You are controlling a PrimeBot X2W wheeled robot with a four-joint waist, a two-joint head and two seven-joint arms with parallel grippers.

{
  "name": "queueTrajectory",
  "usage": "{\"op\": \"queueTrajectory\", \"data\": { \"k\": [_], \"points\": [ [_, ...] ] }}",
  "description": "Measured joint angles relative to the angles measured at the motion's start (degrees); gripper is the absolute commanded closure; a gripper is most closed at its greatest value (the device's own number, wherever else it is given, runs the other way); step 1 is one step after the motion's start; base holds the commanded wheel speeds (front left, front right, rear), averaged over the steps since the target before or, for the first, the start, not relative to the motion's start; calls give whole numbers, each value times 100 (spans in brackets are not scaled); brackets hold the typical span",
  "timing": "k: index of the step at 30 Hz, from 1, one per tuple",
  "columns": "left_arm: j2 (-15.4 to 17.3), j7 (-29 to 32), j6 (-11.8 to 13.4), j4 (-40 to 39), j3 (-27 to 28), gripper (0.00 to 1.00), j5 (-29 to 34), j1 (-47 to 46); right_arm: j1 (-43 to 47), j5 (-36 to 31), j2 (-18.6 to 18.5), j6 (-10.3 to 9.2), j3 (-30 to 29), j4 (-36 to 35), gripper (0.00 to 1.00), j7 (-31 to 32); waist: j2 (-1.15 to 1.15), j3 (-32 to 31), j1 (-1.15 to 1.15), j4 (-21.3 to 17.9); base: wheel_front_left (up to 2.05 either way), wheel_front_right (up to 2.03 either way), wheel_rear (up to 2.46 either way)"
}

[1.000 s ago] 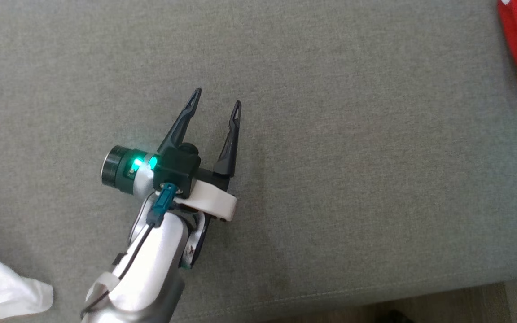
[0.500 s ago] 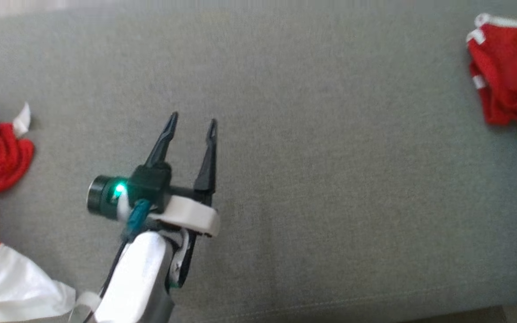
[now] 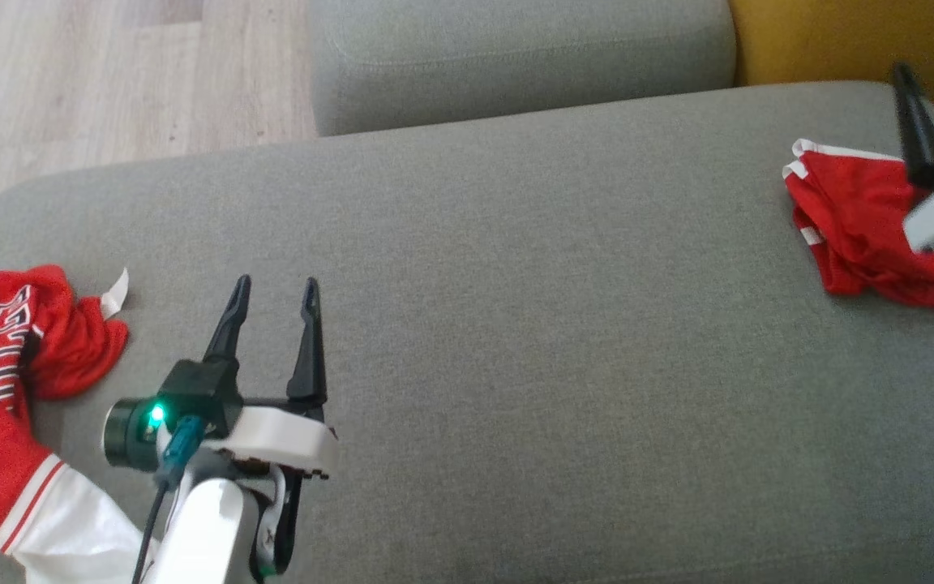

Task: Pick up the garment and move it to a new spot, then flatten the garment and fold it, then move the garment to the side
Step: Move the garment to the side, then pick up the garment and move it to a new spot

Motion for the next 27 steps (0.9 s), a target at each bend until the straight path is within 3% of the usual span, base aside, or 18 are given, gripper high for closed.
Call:
{"op": "queueTrajectory", "data": {
  "k": [5,9,12,17,27],
  "points": [
    [-5,0,-55,-47,96,0,2,175,1225,-756,190,0,-1568,-598,0,-5,0,-123,0,26,0,0,0],
    [-33,0,-97,-113,142,0,27,280,2461,-1499,765,0,-2644,-1435,0,-5,0,-147,0,49,0,0,0],
    [-55,0,-36,-199,225,0,114,417,3351,-2057,1182,0,-3136,-2053,0,-5,0,-159,0,92,0,0,0],
    [-69,0,55,-190,381,0,221,563,4455,-2800,1786,0,-3538,-2974,0,-5,0,-191,0,170,0,0,0],
    [-82,0,20,-142,547,0,223,660,4757,-3050,2073,0,-3605,-3232,0,-5,0,-170,0,201,0,0,0]
  ]
}}
